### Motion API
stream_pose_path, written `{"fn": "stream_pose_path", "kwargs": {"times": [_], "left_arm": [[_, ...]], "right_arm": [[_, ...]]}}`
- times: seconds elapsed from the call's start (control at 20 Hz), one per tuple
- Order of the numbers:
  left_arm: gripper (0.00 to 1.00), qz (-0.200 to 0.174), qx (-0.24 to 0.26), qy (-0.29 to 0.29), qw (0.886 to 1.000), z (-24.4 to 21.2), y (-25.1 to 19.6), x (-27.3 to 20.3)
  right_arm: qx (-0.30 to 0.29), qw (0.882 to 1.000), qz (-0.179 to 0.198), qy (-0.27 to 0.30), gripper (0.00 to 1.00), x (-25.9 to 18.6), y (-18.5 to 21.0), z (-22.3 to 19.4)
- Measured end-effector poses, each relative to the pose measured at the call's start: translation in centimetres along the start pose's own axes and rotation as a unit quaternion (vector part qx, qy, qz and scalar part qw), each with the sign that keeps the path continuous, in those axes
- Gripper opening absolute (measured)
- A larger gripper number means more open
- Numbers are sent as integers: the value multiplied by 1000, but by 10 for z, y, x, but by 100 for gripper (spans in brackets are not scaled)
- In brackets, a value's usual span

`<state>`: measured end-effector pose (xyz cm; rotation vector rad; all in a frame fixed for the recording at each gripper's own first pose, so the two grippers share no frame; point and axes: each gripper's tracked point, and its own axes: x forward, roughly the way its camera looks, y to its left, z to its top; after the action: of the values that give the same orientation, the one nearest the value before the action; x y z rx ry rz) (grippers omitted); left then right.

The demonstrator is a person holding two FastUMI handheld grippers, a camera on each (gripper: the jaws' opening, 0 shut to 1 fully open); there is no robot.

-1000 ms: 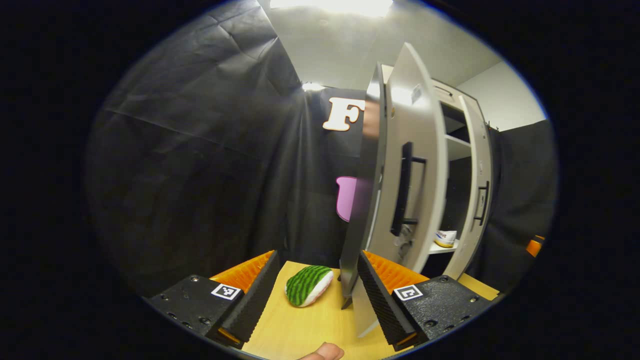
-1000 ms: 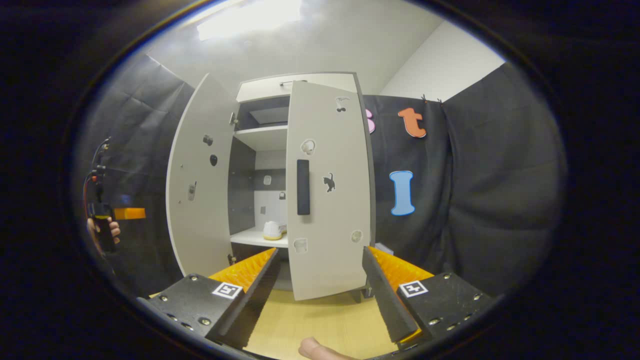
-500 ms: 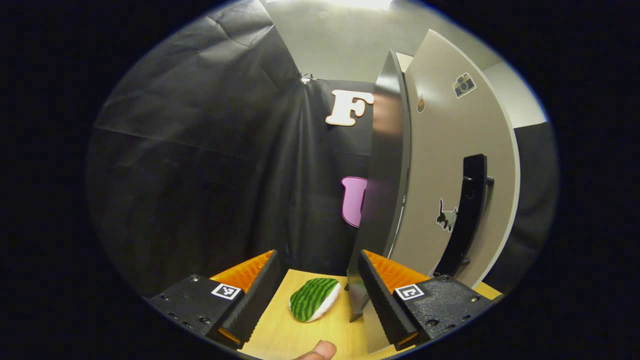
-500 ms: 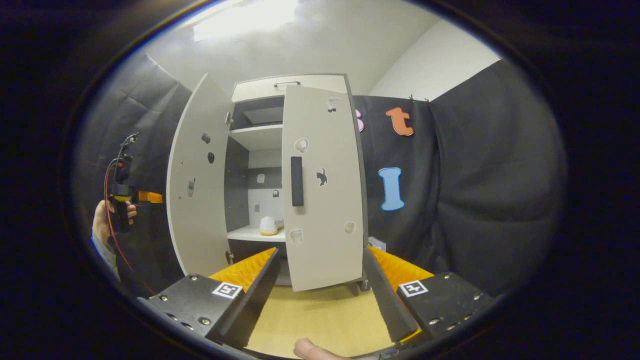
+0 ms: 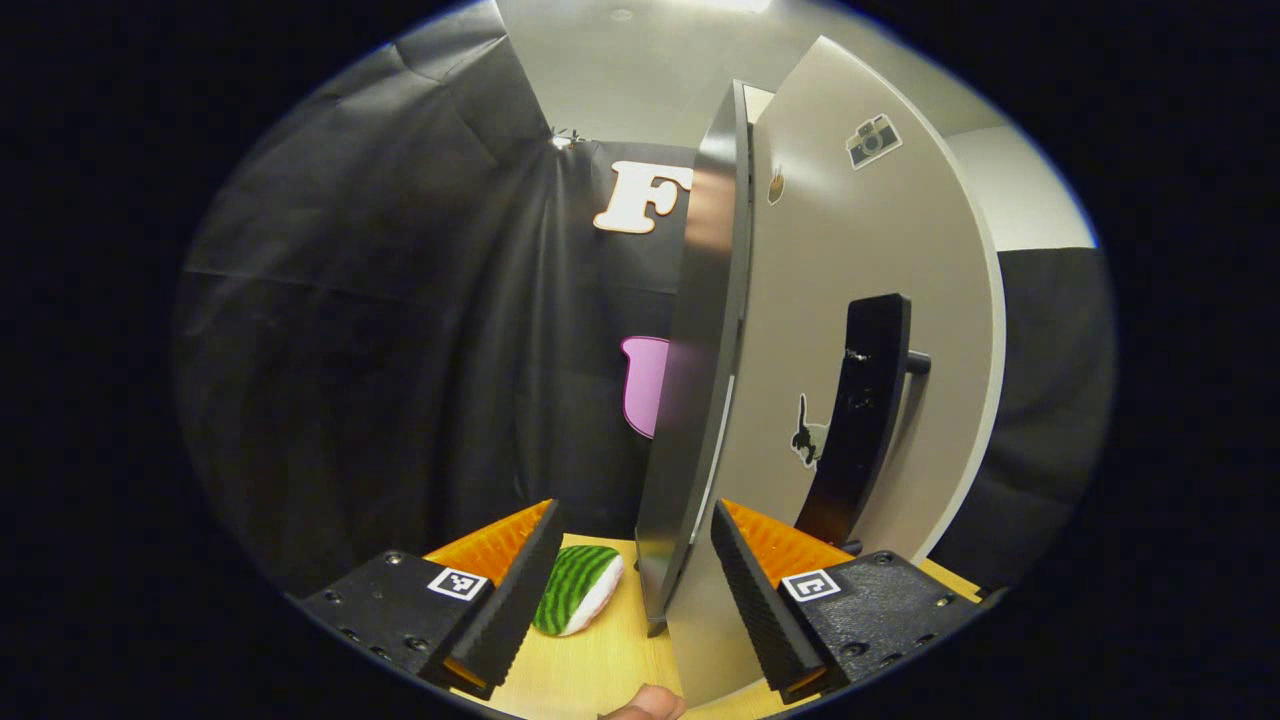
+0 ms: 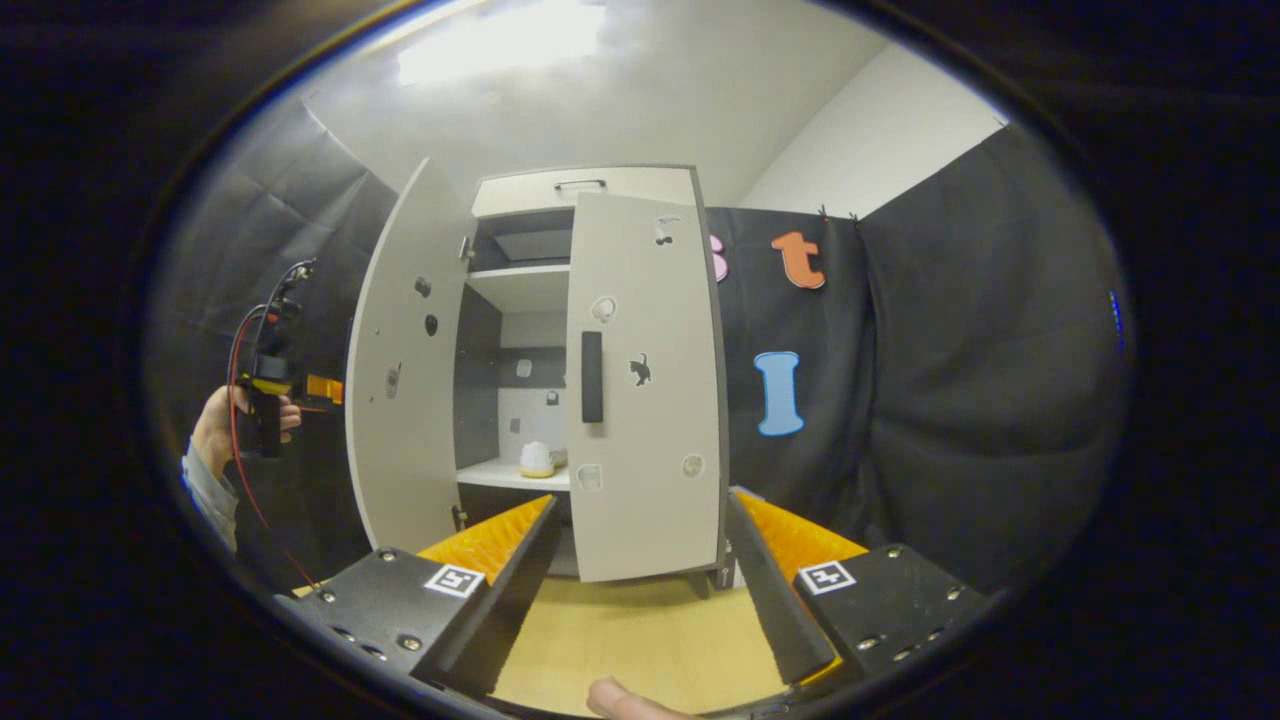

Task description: Grab one shoe with the right hand and put it into the shoe cabinet, grab the other shoe with the left hand and put it into the shoe cabinet; then close the right door with the right hand and the left door with the left hand.

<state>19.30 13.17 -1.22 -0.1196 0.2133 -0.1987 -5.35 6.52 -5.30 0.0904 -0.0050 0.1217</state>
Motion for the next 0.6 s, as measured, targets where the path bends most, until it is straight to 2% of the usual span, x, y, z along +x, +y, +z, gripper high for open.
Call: {"fn": "stream_pose_path", "kwargs": {"times": [0.05,0.1,0.15,0.2,0.6], "left_arm": [[92,5,0,-1,1000,2,0,-1],[87,8,1,1,1000,1,-1,-1],[87,8,-2,1,1000,2,-2,0],[92,6,-6,5,1000,0,-2,1],[92,-20,3,22,1000,-3,-8,0]], "right_arm": [[-3,1000,-1,1,98,1,0,-2],[-5,1000,-1,2,98,1,-1,-4],[-7,1000,-3,2,98,1,-2,-5],[-9,1000,-4,3,98,2,-3,-7],[-8,1000,-13,5,98,3,-16,-12]]}}
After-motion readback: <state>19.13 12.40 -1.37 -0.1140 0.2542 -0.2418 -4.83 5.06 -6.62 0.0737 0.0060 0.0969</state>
